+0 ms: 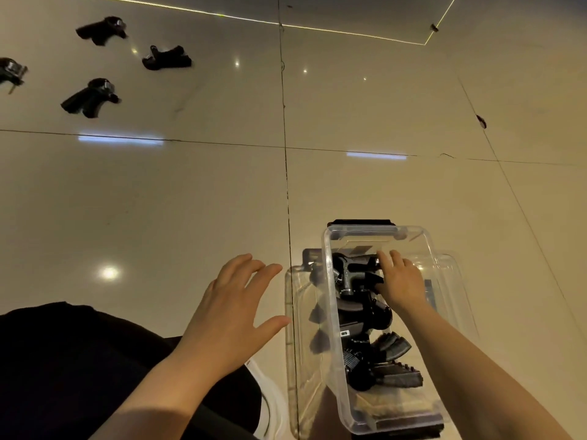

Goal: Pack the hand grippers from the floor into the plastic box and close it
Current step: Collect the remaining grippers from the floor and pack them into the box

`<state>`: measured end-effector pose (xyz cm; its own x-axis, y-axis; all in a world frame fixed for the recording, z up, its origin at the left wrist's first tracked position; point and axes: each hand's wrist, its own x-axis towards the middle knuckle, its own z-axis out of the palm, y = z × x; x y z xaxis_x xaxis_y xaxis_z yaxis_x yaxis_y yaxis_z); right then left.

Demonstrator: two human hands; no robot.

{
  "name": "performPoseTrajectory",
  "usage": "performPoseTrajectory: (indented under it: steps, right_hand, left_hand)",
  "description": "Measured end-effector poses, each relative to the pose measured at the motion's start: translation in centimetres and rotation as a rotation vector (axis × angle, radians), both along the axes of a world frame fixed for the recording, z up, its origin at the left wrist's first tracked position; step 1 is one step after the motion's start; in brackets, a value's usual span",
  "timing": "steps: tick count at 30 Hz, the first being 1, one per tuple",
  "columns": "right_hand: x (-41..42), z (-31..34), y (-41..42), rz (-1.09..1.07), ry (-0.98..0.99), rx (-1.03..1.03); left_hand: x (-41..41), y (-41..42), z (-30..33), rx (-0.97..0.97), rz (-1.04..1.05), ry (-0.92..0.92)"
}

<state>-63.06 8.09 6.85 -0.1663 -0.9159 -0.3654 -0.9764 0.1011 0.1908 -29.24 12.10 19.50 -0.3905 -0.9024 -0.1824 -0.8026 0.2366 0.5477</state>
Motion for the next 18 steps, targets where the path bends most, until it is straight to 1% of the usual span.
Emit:
performPoseTrajectory:
  steps: [2, 4, 6, 8, 10, 13, 16, 18]
  right_hand:
    - [0.0, -0.1, 0.0, -0.007, -0.059, 0.031]
    - [0.2, 0.1, 0.3, -0.074, -0.161, 0.018]
    - [0.6, 0.8, 0.9, -0.171, -0.295, -0.074]
    - [1.2, 1.9, 1.7, -0.259, -0.390, -0.150]
    - [1.8, 3.4, 2.8, -0.301, -0.413, -0.183]
    - [1.8, 5.9, 4.9, -0.327, -0.405, -0.256]
    - [1.7, 8.6, 6.8, -0.395, -0.534, -0.327]
    - [2.6, 10.4, 7.7, -0.390, -0.626, -0.377]
  left_hand:
    - [0.5, 0.0, 0.0, 0.001, 0.027, 0.003]
    - [0.8, 0.0, 0.2, 0.012, 0.054, 0.018]
    - [0.8, 0.1, 0.7, 0.013, 0.061, 0.022]
    - [0.8, 0.3, 1.2, -0.022, 0.066, -0.016]
    - [0.7, 0.6, 1.7, -0.049, 0.107, -0.046]
    - [0.7, 1.1, 2.3, -0.069, 0.186, -0.038]
    - [1.3, 2.2, 2.9, -0.070, 0.253, 0.000]
    - [1.7, 3.2, 3.6, -0.087, 0.293, 0.064]
